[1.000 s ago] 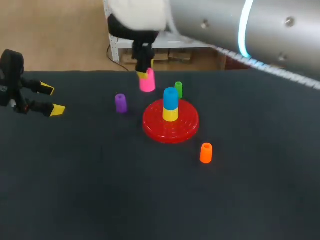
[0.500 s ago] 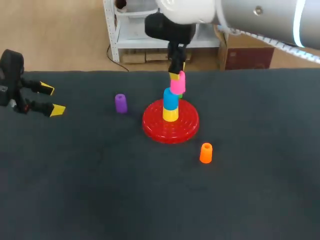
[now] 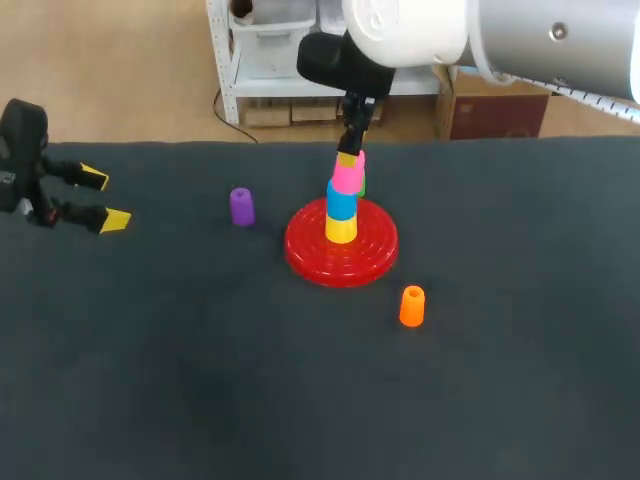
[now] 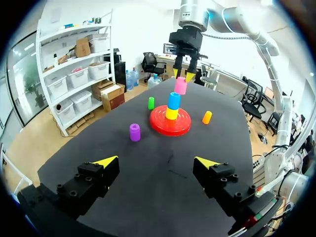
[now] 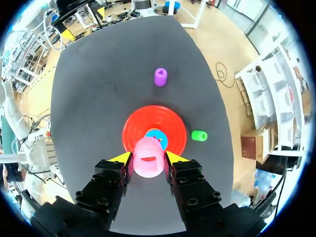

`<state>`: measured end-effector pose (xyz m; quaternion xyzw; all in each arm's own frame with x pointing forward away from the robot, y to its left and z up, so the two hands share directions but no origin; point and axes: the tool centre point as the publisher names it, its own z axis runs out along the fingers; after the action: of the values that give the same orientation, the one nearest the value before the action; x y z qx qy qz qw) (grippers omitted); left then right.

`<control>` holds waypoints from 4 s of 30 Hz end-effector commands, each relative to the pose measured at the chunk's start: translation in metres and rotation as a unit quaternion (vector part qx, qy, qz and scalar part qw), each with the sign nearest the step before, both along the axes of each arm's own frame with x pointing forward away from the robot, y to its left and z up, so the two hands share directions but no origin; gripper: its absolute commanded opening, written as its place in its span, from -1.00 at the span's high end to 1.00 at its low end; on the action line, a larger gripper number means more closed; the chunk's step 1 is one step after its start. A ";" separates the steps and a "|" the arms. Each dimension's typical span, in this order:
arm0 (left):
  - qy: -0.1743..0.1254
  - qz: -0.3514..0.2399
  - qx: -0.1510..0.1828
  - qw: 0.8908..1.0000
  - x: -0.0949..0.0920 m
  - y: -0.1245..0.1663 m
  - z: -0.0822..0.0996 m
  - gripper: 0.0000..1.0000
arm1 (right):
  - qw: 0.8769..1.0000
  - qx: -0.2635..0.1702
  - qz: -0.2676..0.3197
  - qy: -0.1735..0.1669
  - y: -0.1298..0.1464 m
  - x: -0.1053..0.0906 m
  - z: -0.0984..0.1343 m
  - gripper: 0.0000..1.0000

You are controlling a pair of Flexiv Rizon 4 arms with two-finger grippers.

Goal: Pick up and stack the cylinders on the red base in this order: pink,purple,orange,green

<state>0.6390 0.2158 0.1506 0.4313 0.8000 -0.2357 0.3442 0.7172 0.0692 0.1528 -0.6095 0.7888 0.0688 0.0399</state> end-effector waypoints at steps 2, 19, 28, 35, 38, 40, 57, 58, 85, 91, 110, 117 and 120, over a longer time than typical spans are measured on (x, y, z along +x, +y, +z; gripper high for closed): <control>-0.002 -0.001 -0.001 1.000 0.000 0.001 -0.002 -1.00 | 1.000 -0.010 0.009 0.006 0.008 0.002 -0.006 1.00; -0.002 -0.001 -0.001 1.000 0.000 0.001 -0.002 -1.00 | 0.999 -0.032 0.012 0.001 0.015 0.026 -0.016 1.00; -0.002 -0.001 -0.001 1.000 0.000 0.001 -0.002 -1.00 | 0.999 -0.043 0.006 0.021 0.009 0.024 -0.031 1.00; -0.002 -0.001 -0.001 1.000 0.000 0.001 -0.002 -1.00 | 0.998 -0.038 0.007 0.040 0.010 0.013 -0.043 1.00; -0.002 -0.001 -0.001 1.000 0.000 0.001 -0.002 -1.00 | 0.999 -0.028 0.004 0.032 0.010 0.010 -0.035 0.36; -0.002 -0.001 -0.001 1.000 0.000 0.001 -0.002 -1.00 | 1.000 -0.018 0.005 0.023 0.009 0.008 -0.028 -1.00; -0.002 -0.001 -0.001 1.000 0.000 0.001 -0.002 -1.00 | 0.996 0.022 0.078 -0.040 0.007 -0.033 0.014 -1.00; -0.002 -0.001 -0.001 1.000 0.000 0.001 -0.002 -1.00 | 0.995 0.022 0.083 -0.040 0.008 -0.034 0.014 -1.00; -0.002 -0.001 -0.001 1.000 0.000 0.001 -0.002 -1.00 | 0.998 0.008 0.054 0.008 0.099 0.068 -0.053 -1.00; -0.002 -0.001 -0.001 1.000 0.000 0.001 -0.002 -1.00 | 0.999 0.000 0.030 0.012 0.127 0.102 -0.064 -1.00; -0.002 -0.001 -0.001 1.000 0.000 0.001 -0.002 -1.00 | 0.997 -0.039 0.044 0.040 0.161 0.096 -0.105 -1.00; -0.002 -0.001 -0.001 1.000 0.000 0.001 -0.002 -1.00 | 0.996 -0.045 0.053 0.052 0.170 0.103 -0.108 -1.00; -0.002 -0.001 -0.001 1.000 0.000 0.001 -0.002 -1.00 | 0.995 -0.051 0.058 0.060 0.171 0.102 -0.111 -1.00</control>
<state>0.6391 0.2157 0.1506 0.4312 0.8000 -0.2358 0.3442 0.8062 0.2301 0.0439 -0.6406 0.7575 -0.0025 0.1259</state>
